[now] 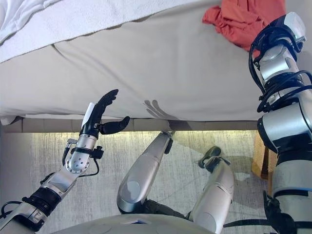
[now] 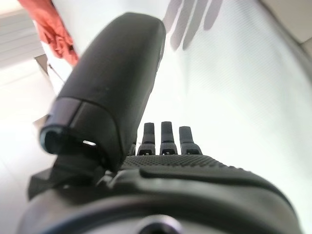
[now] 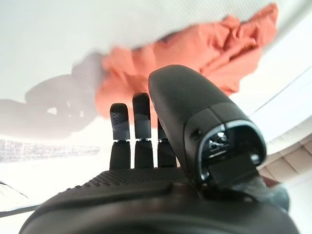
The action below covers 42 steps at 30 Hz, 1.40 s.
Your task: Pick up the clothes from the bed and place them into the basket
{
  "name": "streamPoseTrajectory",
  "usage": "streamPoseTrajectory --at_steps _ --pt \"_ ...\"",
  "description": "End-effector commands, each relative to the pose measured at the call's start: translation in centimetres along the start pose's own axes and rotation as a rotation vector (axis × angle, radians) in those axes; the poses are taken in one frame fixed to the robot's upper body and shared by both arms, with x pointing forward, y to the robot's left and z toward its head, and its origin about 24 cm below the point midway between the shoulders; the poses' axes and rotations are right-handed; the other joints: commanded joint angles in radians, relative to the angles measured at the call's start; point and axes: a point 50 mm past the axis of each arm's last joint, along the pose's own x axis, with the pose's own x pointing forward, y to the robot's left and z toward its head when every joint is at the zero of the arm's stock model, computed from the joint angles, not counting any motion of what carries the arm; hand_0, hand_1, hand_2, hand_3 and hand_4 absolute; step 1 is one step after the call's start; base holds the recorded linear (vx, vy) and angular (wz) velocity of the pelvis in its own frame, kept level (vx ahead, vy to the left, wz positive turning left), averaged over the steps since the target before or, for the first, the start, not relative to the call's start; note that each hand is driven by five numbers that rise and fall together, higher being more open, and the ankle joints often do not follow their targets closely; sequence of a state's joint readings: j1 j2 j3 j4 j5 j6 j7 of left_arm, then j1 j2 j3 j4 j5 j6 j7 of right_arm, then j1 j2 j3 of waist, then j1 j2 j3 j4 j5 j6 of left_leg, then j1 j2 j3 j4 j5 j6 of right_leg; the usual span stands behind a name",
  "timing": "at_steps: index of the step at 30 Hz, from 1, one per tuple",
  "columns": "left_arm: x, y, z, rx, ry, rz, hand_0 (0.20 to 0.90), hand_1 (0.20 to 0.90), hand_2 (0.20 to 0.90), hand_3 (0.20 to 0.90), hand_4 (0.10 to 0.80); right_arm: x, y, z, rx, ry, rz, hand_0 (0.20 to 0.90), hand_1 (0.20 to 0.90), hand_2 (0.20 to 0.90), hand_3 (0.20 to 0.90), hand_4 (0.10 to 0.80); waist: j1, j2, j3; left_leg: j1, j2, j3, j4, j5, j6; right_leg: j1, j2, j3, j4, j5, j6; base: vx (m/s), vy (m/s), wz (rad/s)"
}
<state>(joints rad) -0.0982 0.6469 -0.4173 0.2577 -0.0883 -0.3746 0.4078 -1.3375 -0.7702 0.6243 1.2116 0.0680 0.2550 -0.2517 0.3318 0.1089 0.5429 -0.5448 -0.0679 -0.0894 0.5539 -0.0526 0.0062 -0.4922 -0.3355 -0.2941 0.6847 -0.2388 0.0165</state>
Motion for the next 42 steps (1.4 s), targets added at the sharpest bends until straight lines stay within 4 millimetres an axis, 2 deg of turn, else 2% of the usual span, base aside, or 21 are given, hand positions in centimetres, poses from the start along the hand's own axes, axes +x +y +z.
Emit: streamPoseTrajectory --at_steps 1,3,6,9,10,13,17,21,22,23,24,25,29,32,34,35,37,38,39,40,42 --pt "1.0 2.7 2.1 -0.027 -0.121 0.129 0.900 0.900 0.900 0.900 0.800 0.4 -5.4 2.2 0.211 -0.136 -0.124 0.300 0.300 0.300 0.200 0.100 -0.005 -0.019 -0.023 0.111 0.000 0.032 -0.036 -0.105 0.050 0.125 0.059 -0.027 0.020 -0.024 -0.021 0.037 0.022 -0.10" --pt "1.1 2.9 1.8 -0.020 -0.103 0.137 0.900 0.900 0.900 0.900 0.800 0.4 -5.4 2.0 0.342 -0.151 -0.099 0.300 0.300 0.300 0.200 0.100 -0.015 -0.033 -0.026 0.172 0.010 0.041 -0.073 -0.105 0.044 0.183 0.062 -0.025 -0.032 -0.012 -0.017 0.045 0.015 -0.06" --pt "1.0 3.1 1.3 -0.004 -0.071 0.134 0.900 0.900 0.900 0.900 0.800 0.3 -5.6 1.2 0.435 -0.165 -0.089 0.300 0.300 0.300 0.200 0.100 -0.026 -0.056 -0.059 0.234 0.024 0.053 -0.124 -0.104 0.037 0.248 0.071 -0.023 -0.111 0.008 -0.007 0.078 0.017 -0.11" --pt "0.7 3.1 0.5 0.021 -0.023 0.132 0.900 0.900 0.900 0.900 0.800 0.3 -6.3 0.4 0.577 -0.169 -0.057 0.300 0.300 0.300 0.200 0.100 -0.050 -0.089 -0.119 0.321 0.048 0.076 -0.204 -0.096 0.022 0.344 0.096 -0.012 -0.235 0.037 0.005 0.116 0.014 -0.24" --pt "0.7 3.1 0.3 0.024 -0.011 0.130 0.900 0.900 0.900 0.900 0.800 0.4 -6.6 0.1 0.604 -0.168 -0.046 0.300 0.300 0.300 0.200 0.100 -0.056 -0.093 -0.135 0.332 0.054 0.087 -0.229 -0.071 0.024 0.359 0.098 -0.022 -0.270 0.066 0.000 0.053 0.023 -0.19" --pt "0.3 3.0 -0.5 0.037 0.031 0.118 0.900 0.900 0.900 0.900 0.800 0.5 -7.6 -0.8 0.676 -0.166 -0.040 0.300 0.300 0.300 0.200 0.100 -0.074 -0.116 -0.210 0.422 0.067 0.105 -0.329 -0.048 0.010 0.450 0.119 -0.017 -0.395 0.102 0.016 0.141 0.012 -0.20" --pt "-0.3 2.9 -1.3 0.051 0.070 0.108 0.900 0.900 0.900 0.900 0.800 0.5 -9.2 -1.6 0.637 -0.162 -0.046 0.300 0.300 0.300 0.200 0.100 -0.094 -0.137 -0.290 0.486 0.081 0.122 -0.407 -0.027 -0.001 0.507 0.135 -0.005 -0.482 0.139 0.033 0.102 0.014 -0.08" --pt "-0.6 2.8 -2.0 0.052 0.106 0.106 0.900 0.900 0.900 0.900 0.800 0.4 -9.7 -2.0 0.525 -0.166 -0.035 0.300 0.300 0.300 0.200 0.100 -0.106 -0.145 -0.340 0.516 0.089 0.133 -0.451 -0.008 -0.007 0.530 0.142 0.001 -0.524 0.161 0.041 0.043 0.027 -0.12" --pt "-0.7 2.6 -2.2 0.048 0.115 0.104 0.900 0.900 0.900 0.900 0.800 0.4 -9.5 -2.0 0.495 -0.169 -0.026 0.380 0.380 0.380 0.293 0.193 -0.106 -0.148 -0.348 0.519 0.091 0.135 -0.456 -0.006 -0.009 0.535 0.144 -0.003 -0.532 0.163 0.042 0.000 0.000 0.00" --pt "-0.7 2.6 -2.3 0.047 0.117 0.102 0.900 0.900 0.900 0.900 0.800 0.4 -9.4 -2.0 0.487 -0.171 -0.019 0.900 0.900 0.900 0.900 0.800 -0.107 -0.148 -0.350 0.521 0.091 0.136 -0.458 -0.006 -0.009 0.536 0.144 -0.004 -0.534 0.164 0.043 -0.003 0.010 0.06" --pt "-0.6 2.5 -2.4 0.045 0.123 0.099 0.900 0.900 0.900 0.900 0.800 0.4 -9.1 -2.0 0.464 -0.175 -0.005 0.900 0.900 0.900 0.900 0.800 -0.108 -0.149 -0.351 0.524 0.092 0.137 -0.458 -0.007 -0.010 0.538 0.144 -0.005 -0.535 0.166 0.044 -0.021 0.016 0.07" --pt "-0.6 2.3 -2.5 0.045 0.129 0.098 0.900 0.900 0.900 0.900 0.800 0.3 -7.8 -1.8 0.401 -0.183 0.022 0.900 0.900 0.900 0.900 0.800 -0.110 -0.149 -0.352 0.533 0.095 0.141 -0.469 -0.005 -0.012 0.542 0.143 -0.005 -0.541 0.168 0.045 0.000 0.000 0.00" --pt "-0.7 2.1 -2.9 0.045 0.150 0.115 0.900 0.900 0.900 0.900 0.800 0.0 -4.9 -1.5 0.295 -0.190 0.072 0.900 0.900 0.900 0.900 0.800 -0.111 -0.150 -0.359 0.552 0.101 0.141 -0.505 0.010 -0.016 0.558 0.148 -0.010 -0.576 0.183 0.049 -0.018 -0.008 -0.07" --pt "-0.7 2.6 -3.3 0.009 0.189 0.152 0.900 0.900 0.900 0.900 0.800 -0.3 -2.3 -2.1 0.229 -0.161 0.126 0.900 0.900 0.900 0.900 0.800 -0.111 -0.156 -0.373 0.561 0.104 0.134 -0.521 0.015 -0.024 0.571 0.156 -0.008 -0.616 0.194 0.047 -0.025 -0.053 0.01" --pt "-0.7 2.6 -3.4 -0.002 0.193 0.166 0.900 0.900 0.900 0.900 0.800 -0.4 -1.6 -1.8 0.228 -0.167 0.138 0.900 0.900 0.900 0.900 0.800 -0.114 -0.160 -0.372 0.559 0.106 0.145 -0.498 0.001 -0.027 0.571 0.158 -0.007 -0.624 0.195 0.041 -0.015 -0.012 0.02" --pt "-0.7 2.4 -3.4 -0.028 0.201 0.187 0.900 0.900 0.900 0.900 0.800 -0.7 -0.6 -1.6 0.221 -0.175 0.140 0.900 0.900 0.900 0.900 0.800 -0.119 -0.163 -0.350 0.512 0.105 0.179 -0.339 -0.021 -0.040 0.581 0.155 -0.004 -0.621 0.196 0.020 -0.029 0.039 -0.03" --pt "0.0 2.0 -2.9 -0.068 0.182 0.184 0.900 0.900 0.900 0.900 0.800 -0.8 -0.2 -1.0 0.225 -0.167 0.098 0.900 0.900 0.900 0.900 0.800 -0.106 -0.151 -0.322 0.425 0.106 0.160 -0.322 0.018 -0.063 0.597 0.148 -0.003 -0.593 0.176 0.030 -0.109 0.082 0.02" --pt "0.8 1.9 -2.6 -0.085 0.164 0.184 0.900 0.900 0.900 0.900 0.800 -0.8 0.0 -1.0 0.243 -0.153 0.065 0.900 0.900 0.900 0.900 0.800 -0.096 -0.147 -0.307 0.404 0.088 0.143 -0.330 -0.002 -0.038 0.593 0.137 -0.016 -0.541 0.136 0.033 -0.119 0.123 0.14" --pt "1.4 1.9 -2.2 -0.080 0.136 0.167 0.900 0.900 0.900 0.900 0.800 -0.8 0.0 -1.4 0.259 -0.137 0.029 0.900 0.900 0.900 0.900 0.800 -0.092 -0.138 -0.297 0.420 0.061 0.121 -0.374 0.004 -0.007 0.539 0.110 -0.018 -0.390 0.177 0.051 -0.054 0.115 0.19" --pt "1.6 2.0 -1.8 -0.060 0.111 0.154 0.900 0.900 0.900 0.900 0.800 -0.9 -0.1 -1.6 0.261 -0.147 0.004 0.900 0.900 0.900 0.900 0.800 -0.093 -0.133 -0.288 0.433 0.052 0.117 -0.382 0.001 0.006 0.493 0.090 -0.006 -0.300 0.206 0.061 0.017 0.105 0.26" --pt "1.9 1.9 -1.3 -0.049 0.094 0.161 0.900 0.900 0.900 0.900 0.800 -1.1 0.2 -1.2 0.223 -0.191 -0.029 0.900 0.900 0.900 0.900 0.800 -0.105 -0.118 -0.268 0.465 0.053 0.109 -0.394 -0.006 0.018 0.427 0.075 0.023 -0.212 0.217 0.056 0.080 0.036 0.34"
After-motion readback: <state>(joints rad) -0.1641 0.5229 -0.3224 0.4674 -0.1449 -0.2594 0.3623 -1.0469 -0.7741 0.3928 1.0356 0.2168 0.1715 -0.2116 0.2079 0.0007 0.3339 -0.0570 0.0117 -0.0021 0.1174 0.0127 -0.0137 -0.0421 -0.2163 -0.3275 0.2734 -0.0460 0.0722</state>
